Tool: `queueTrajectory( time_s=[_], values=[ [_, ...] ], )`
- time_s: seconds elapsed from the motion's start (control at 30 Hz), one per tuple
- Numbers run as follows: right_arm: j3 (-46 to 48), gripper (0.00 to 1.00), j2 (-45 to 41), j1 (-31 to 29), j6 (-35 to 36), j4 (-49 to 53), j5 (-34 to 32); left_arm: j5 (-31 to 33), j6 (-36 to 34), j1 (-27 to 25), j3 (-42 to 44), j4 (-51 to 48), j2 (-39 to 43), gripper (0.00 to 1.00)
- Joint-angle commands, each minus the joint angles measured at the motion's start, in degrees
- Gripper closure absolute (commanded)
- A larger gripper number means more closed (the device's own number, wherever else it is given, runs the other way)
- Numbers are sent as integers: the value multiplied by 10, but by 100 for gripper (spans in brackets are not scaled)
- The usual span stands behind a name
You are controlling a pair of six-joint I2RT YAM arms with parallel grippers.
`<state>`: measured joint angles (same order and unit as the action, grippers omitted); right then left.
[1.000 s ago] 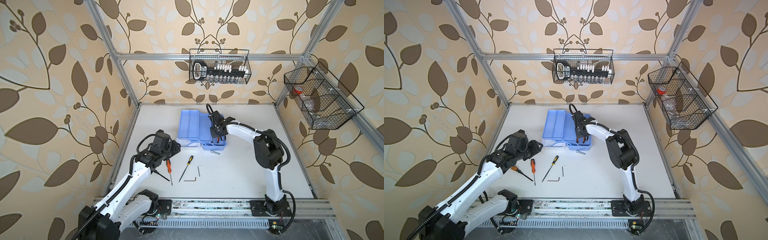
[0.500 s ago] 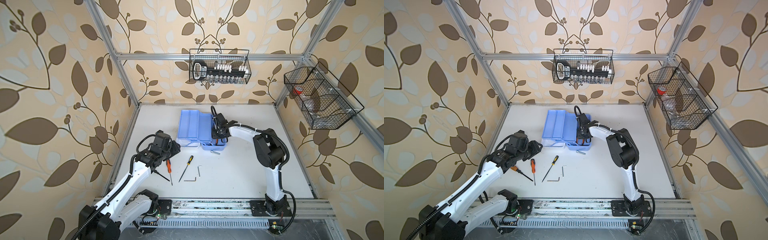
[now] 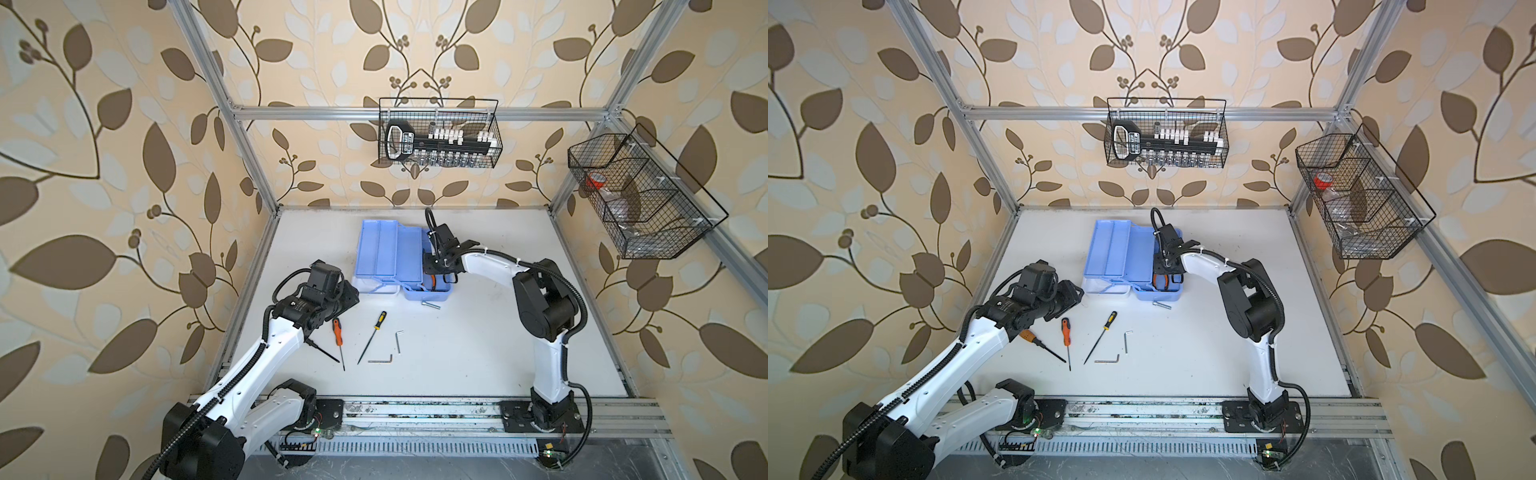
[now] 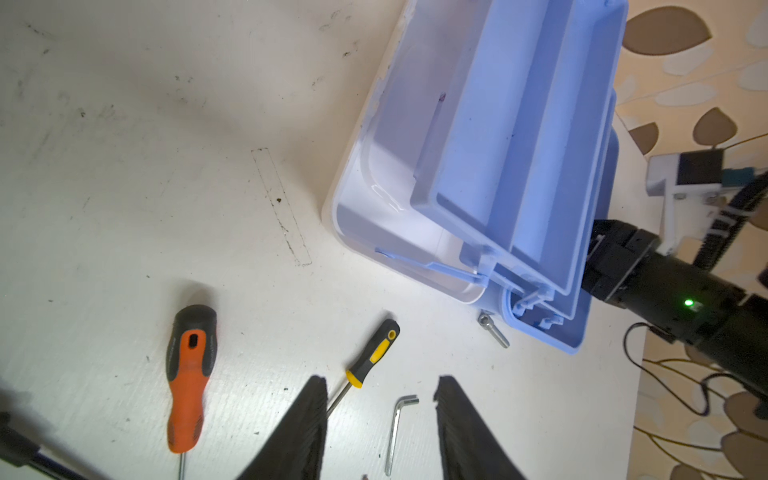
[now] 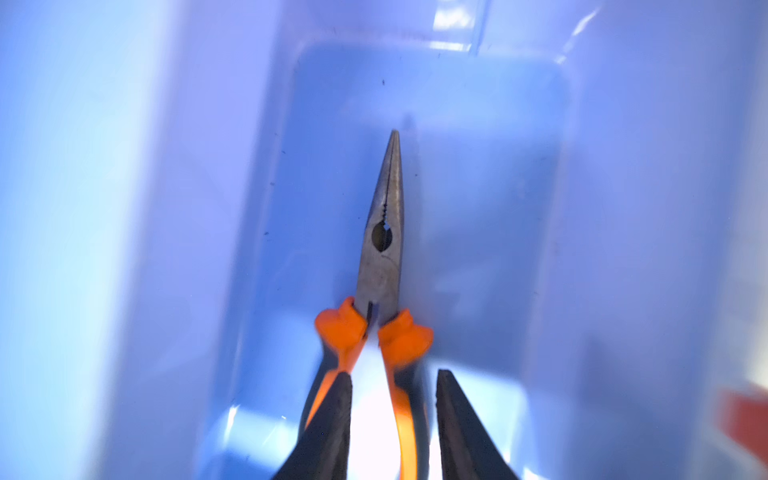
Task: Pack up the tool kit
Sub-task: 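Open right gripper to release the pliers and lift out of the box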
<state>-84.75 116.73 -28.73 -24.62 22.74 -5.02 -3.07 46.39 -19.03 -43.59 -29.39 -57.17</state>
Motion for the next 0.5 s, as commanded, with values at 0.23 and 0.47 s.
queueTrajectory(
  time_s=[0.23,0.47],
  values=[
    [40,63,-150,-7,-8,45,-60,57,-28,28,-69,-86,30,59],
    [98,60,-243,-60,15,62,-153,31,-31,94,-80,-119,34,56]
  ],
)
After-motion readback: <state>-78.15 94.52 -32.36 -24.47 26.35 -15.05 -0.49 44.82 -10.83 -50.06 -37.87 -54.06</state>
